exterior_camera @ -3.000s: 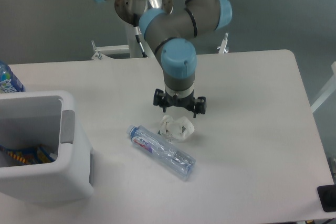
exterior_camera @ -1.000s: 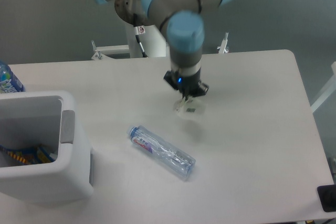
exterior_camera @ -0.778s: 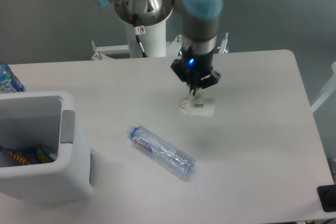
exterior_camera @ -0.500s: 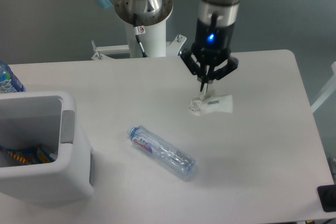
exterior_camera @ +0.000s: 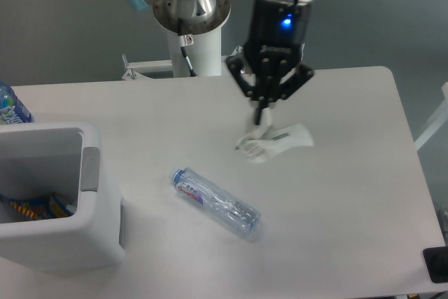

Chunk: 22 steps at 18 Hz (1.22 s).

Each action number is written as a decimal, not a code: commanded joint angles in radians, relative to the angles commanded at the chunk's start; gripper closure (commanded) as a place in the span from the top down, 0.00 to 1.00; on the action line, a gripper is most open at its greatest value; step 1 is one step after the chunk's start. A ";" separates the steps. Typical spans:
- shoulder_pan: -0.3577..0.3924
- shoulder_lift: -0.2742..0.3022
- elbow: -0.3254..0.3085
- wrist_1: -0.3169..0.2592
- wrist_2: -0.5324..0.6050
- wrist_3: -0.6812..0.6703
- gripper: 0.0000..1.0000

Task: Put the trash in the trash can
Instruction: 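Carry the tissue over the white bin and open the gripper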

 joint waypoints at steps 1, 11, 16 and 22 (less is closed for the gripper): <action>-0.029 -0.005 -0.001 0.023 -0.003 -0.034 0.00; -0.281 -0.049 0.003 0.055 0.003 -0.142 0.00; -0.368 -0.091 0.002 0.106 0.003 -0.142 0.00; -0.422 -0.100 -0.037 0.127 0.000 -0.111 0.88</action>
